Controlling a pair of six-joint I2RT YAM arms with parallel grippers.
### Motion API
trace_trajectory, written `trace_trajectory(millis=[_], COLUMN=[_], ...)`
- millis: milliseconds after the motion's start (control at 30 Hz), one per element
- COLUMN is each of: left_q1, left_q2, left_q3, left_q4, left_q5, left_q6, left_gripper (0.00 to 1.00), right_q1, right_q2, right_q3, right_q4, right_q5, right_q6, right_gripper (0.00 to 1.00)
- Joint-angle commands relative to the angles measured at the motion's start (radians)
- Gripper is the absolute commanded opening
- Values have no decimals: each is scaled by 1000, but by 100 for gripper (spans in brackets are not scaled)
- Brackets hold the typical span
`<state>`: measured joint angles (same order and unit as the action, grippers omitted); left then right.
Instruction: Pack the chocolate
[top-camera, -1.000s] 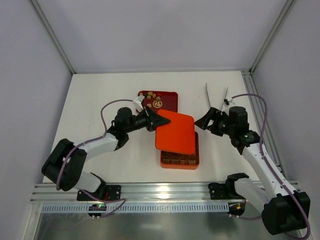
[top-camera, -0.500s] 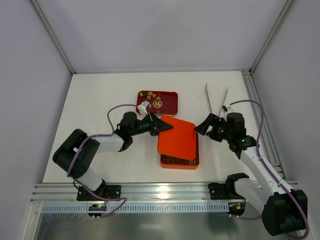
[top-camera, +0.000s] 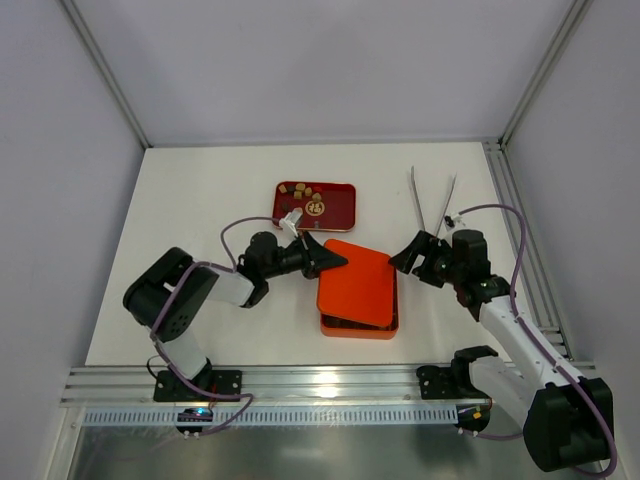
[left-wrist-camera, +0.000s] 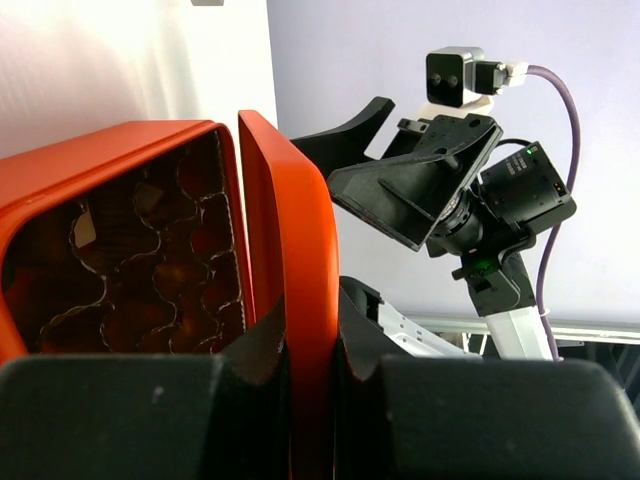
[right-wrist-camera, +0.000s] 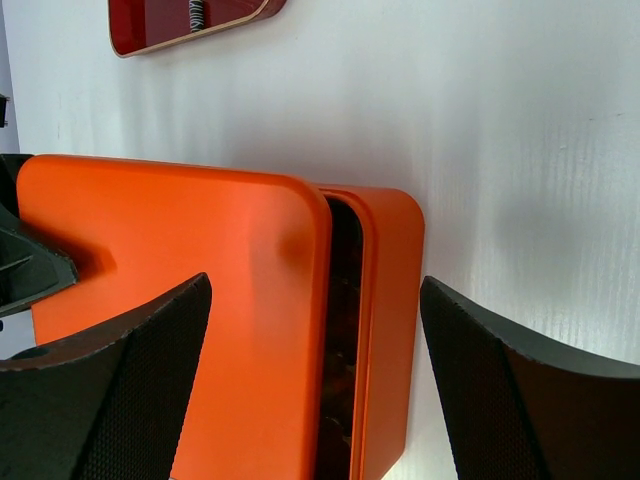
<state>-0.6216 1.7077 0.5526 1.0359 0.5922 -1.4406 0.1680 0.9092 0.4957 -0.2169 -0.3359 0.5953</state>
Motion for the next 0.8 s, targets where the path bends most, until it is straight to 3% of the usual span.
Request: trace_trajectory(millis=[0,400,767], left_q1=[-4,-6,-6], left_q2=[20,66,92], left_q3=[0,-8,-20], left_q4=[119,142,145], left_q5=[9,14,15], left_q6=[-18,-15,-1], left_gripper=[0,1,12], right_q1=[-2,-2,-2], right_q2=[-13,-3,3], right_q3=[-14,-43,-62], right_q4=[56,85,105], right_q5=[18,21,17], right_q6=[-3,-6,-2], right_gripper=[85,85,85])
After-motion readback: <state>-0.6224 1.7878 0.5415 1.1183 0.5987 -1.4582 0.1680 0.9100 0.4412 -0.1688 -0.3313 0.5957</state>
